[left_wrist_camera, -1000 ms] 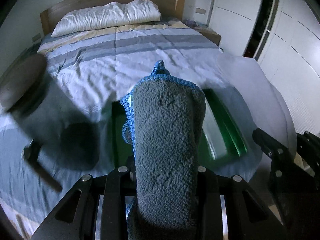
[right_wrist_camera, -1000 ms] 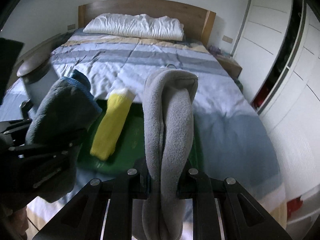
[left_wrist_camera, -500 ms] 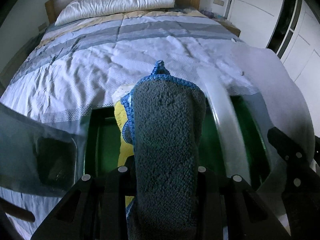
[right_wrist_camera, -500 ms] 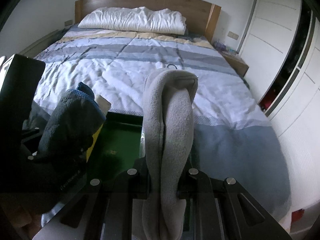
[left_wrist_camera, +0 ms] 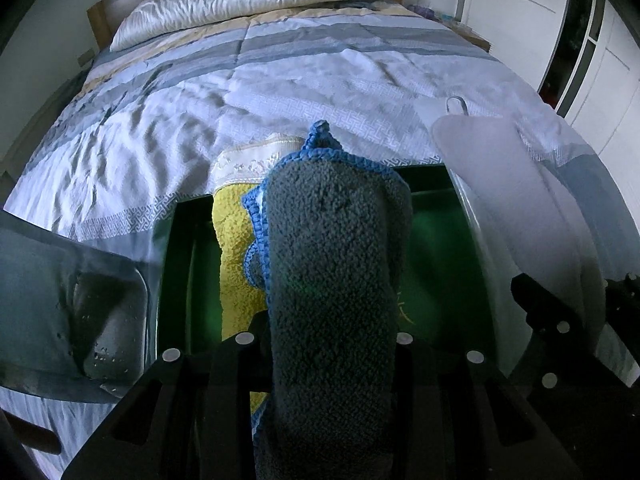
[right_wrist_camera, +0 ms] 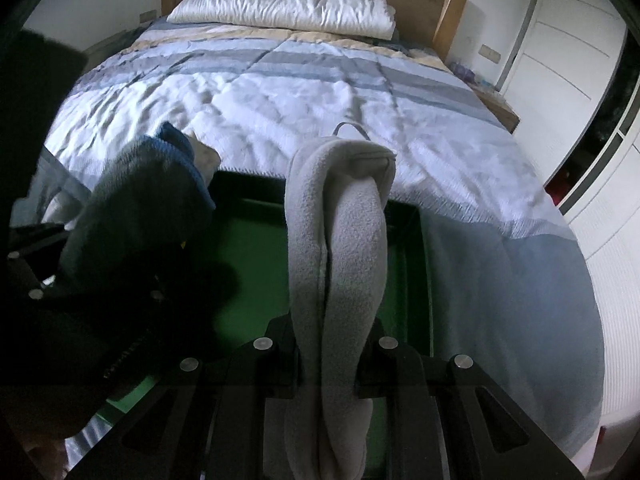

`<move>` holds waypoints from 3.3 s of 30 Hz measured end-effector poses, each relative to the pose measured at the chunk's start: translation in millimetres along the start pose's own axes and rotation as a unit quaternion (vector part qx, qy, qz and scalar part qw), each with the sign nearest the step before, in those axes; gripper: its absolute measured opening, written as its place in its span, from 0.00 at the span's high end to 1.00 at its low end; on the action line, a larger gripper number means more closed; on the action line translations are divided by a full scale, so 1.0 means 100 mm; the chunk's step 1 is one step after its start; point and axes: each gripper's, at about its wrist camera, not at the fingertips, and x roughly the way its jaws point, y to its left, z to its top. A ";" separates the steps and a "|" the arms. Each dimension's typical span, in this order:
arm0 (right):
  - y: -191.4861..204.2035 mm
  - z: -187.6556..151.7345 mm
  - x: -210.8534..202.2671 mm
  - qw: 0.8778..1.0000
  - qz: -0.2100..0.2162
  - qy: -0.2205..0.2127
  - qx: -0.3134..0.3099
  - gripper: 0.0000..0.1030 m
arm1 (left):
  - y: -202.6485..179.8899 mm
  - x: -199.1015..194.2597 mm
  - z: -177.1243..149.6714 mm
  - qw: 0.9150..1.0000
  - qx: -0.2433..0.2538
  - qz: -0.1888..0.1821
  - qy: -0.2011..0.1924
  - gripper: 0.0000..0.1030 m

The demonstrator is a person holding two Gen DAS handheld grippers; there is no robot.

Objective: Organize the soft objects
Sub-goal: 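Lower the towel and fleece cloth into the green tray beside the yellow roll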

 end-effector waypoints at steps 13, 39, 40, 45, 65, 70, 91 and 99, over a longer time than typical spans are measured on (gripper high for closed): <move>0.04 -0.05 0.12 1.000 -0.001 0.007 0.005 0.83 | 0.01 0.06 0.00 1.000 0.003 0.005 -0.001 0.74; 0.14 -0.05 0.30 1.000 0.000 0.016 -0.003 0.81 | 0.16 0.15 -0.04 1.000 0.007 0.023 -0.004 0.73; 0.15 -0.05 0.30 1.000 0.000 0.016 -0.003 0.81 | 0.17 0.15 -0.04 1.000 0.007 0.022 -0.005 0.73; 0.15 -0.06 0.32 1.000 -0.001 0.015 0.003 0.81 | 0.18 0.15 -0.05 1.000 0.007 0.023 -0.006 0.73; 0.15 -0.05 0.29 1.000 -0.015 0.008 0.009 0.78 | 0.22 0.13 -0.08 1.000 0.009 0.027 -0.008 0.73; 0.15 -0.05 0.28 1.000 -0.017 0.008 0.008 0.75 | 0.23 0.12 -0.08 1.000 0.005 0.025 -0.007 0.73; 0.13 -0.04 0.26 0.999 -0.031 0.004 0.012 0.51 | 0.22 0.09 -0.09 1.000 0.007 0.020 -0.014 0.73; 0.11 -0.04 0.24 0.999 -0.033 -0.001 0.017 0.36 | 0.21 0.06 -0.08 1.000 0.008 0.017 -0.020 0.72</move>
